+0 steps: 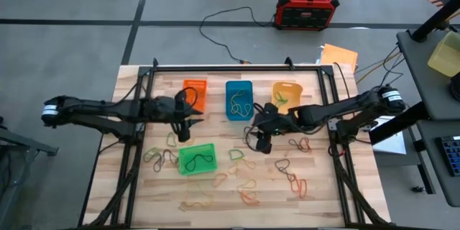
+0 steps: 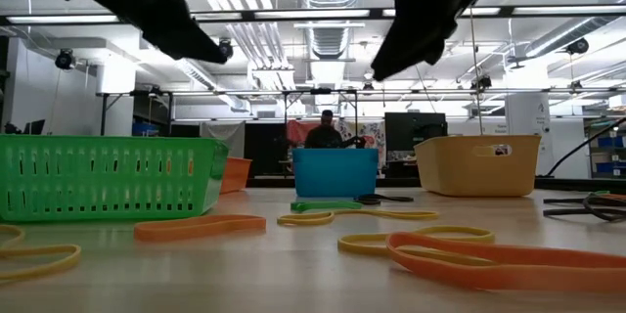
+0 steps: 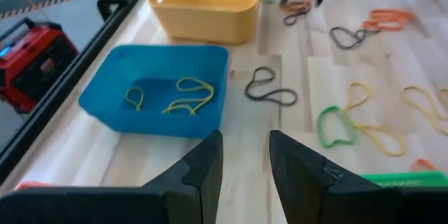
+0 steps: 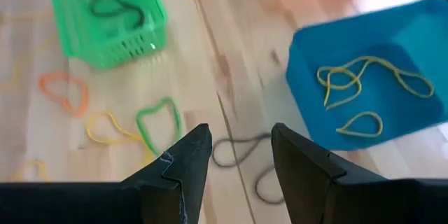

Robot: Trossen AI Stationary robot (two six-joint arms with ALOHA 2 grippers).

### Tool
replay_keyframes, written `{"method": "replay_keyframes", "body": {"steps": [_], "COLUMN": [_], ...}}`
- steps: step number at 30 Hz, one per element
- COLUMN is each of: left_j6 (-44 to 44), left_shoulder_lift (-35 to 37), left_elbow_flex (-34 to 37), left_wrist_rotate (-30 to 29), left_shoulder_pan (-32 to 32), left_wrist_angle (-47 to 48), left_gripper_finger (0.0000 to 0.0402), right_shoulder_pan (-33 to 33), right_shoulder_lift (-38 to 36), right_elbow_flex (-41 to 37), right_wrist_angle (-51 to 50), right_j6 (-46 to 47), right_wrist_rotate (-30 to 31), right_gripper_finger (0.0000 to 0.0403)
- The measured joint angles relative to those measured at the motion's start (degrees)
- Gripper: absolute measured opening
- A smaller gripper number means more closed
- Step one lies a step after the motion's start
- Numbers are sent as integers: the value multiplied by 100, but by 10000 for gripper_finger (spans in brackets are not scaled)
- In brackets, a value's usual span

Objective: Sort rubber bands into baskets
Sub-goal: Put the violet rubberband into the green bin

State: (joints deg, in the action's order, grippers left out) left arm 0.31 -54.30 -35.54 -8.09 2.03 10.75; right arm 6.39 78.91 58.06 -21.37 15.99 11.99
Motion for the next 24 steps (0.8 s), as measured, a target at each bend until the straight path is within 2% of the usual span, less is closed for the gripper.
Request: {"method": "replay_keyframes", "body": {"steps": [5,9,24], "left_j6": [66,189,665], "left_shoulder_lift": [61,64,-390], "left_elbow_flex": [12,12,12], "left_wrist_rotate": [-594,-1185,-1260], "left_shoulder_pan": [-370,-441,-417], "left_wrist_angle": [-269,-343,-534], "left_gripper_finger": [103,103,103], "right_shoulder_pan": [-4,-16,-290], "right_shoulder_lift": [432,769,1777], "right_elbow_flex": [137,197,220], "right_wrist_angle": [-435,-674,-663], "right_j6": [2,-48,0], "right_wrist_rotate": [18,391,453], "right_gripper_finger": [146,146,195]}}
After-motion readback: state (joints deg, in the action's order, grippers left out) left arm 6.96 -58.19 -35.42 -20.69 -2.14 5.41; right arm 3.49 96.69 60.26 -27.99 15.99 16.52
